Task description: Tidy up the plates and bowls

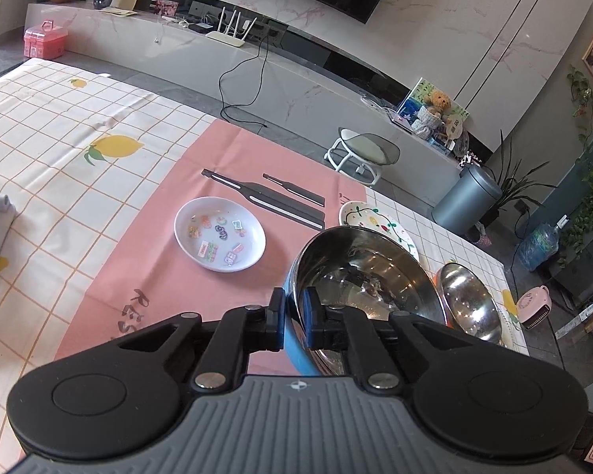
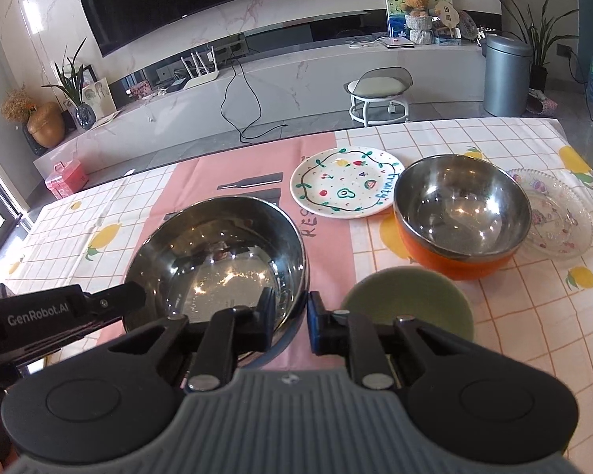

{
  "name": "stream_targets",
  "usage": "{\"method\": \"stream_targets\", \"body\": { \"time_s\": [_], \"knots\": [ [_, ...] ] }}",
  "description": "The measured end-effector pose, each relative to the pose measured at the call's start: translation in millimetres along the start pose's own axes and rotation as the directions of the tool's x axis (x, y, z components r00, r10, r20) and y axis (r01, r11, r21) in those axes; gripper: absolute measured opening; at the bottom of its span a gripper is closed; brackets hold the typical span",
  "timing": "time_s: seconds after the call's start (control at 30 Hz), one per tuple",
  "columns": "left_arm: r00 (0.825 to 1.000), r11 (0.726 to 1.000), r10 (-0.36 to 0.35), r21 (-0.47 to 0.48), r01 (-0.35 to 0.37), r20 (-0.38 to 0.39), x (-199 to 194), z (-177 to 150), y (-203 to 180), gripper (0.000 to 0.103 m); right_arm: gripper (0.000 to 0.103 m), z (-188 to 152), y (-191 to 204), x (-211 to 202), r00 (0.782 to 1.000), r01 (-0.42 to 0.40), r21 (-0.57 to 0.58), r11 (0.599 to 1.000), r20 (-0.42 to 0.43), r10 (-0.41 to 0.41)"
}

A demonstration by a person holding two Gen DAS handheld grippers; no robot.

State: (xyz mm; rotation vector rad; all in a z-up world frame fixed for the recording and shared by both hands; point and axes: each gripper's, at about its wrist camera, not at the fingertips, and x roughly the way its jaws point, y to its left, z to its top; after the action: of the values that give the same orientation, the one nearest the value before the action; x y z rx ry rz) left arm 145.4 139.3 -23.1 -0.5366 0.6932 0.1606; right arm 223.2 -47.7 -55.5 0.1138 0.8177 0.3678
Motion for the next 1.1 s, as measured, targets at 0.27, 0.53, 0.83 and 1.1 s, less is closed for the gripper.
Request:
{"method": "stream_targets", "body": {
  "time_s": [0.27, 0.53, 0.83, 1.1],
  "knots": [
    [1.000, 1.000, -0.015, -0.012, 0.015, 0.017, -40.2, -22.8, 4.8, 0.009, 0.015, -31.5, -1.2, -50.0, 0.999, -0.031, 0.028, 0.999, 0.011, 0.031],
    [1.000, 1.000, -0.011, -0.029, 0.010, -0.019, -58.7, -52.4, 14.5, 0.009, 0.015, -63.2, -4.8, -74.8, 0.998, -0.053, 0.070, 0.996, -0.030, 0.055],
    [0.997, 0.998, 0.014, -0.062, -0.019, -0.078, -61.5, -74.3, 25.6, 0.009, 0.015, -85.9, -13.5, -77.3, 0.992, -0.049, 0.124, 0.991, -0.107, 0.063],
    [0.997, 0.997, 0.041, -0.062, -0.045, -0.072, -57.2, -79.7, 31.0, 0.009, 0.015, -91.3, -9.9, -71.2, 0.989, -0.057, 0.119, 0.991, -0.127, 0.072]
  ]
}}
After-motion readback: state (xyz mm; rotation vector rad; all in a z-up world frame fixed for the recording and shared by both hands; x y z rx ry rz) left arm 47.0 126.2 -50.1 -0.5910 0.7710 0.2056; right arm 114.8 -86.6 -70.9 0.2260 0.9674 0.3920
